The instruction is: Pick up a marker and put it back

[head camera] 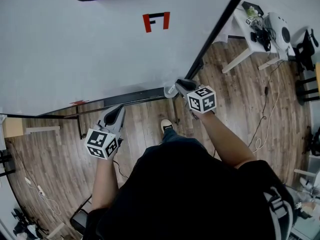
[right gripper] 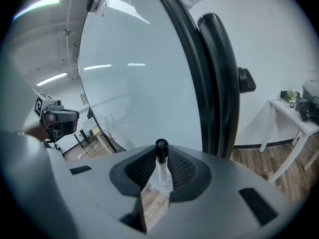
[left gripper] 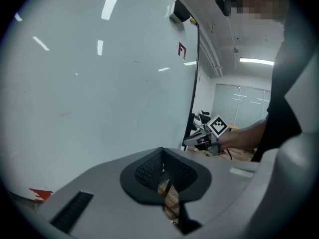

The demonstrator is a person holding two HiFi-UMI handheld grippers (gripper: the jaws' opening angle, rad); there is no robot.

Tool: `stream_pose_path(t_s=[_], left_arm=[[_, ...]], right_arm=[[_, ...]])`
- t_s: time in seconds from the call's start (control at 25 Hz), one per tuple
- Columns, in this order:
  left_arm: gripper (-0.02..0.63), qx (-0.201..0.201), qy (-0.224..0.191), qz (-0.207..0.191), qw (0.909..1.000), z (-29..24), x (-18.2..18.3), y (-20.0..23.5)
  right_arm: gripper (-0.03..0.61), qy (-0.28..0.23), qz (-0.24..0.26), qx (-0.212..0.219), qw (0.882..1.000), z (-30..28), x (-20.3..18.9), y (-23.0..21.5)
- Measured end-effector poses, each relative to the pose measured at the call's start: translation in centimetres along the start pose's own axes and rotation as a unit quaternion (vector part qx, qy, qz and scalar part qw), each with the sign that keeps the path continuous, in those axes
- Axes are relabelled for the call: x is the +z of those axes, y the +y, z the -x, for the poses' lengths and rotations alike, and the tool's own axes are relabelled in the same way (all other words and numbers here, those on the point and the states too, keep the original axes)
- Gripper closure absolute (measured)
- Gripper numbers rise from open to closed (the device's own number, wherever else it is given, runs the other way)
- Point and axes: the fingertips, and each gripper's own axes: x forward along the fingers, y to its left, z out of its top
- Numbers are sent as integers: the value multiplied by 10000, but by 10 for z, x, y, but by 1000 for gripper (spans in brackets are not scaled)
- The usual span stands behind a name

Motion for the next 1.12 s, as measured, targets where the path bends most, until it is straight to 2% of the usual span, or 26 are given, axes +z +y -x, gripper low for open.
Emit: stream_pose_path(t_s=[0.52,1.12], left_arm=[[601,-34,-265,-198,9994,35,9,-21],[601,-63,-413,-295,9987,64,7,-42]], right_arm=[[514,-451,228,-91,9987,49,19,33],[514,-594,251,-224,9977,98,1,56]])
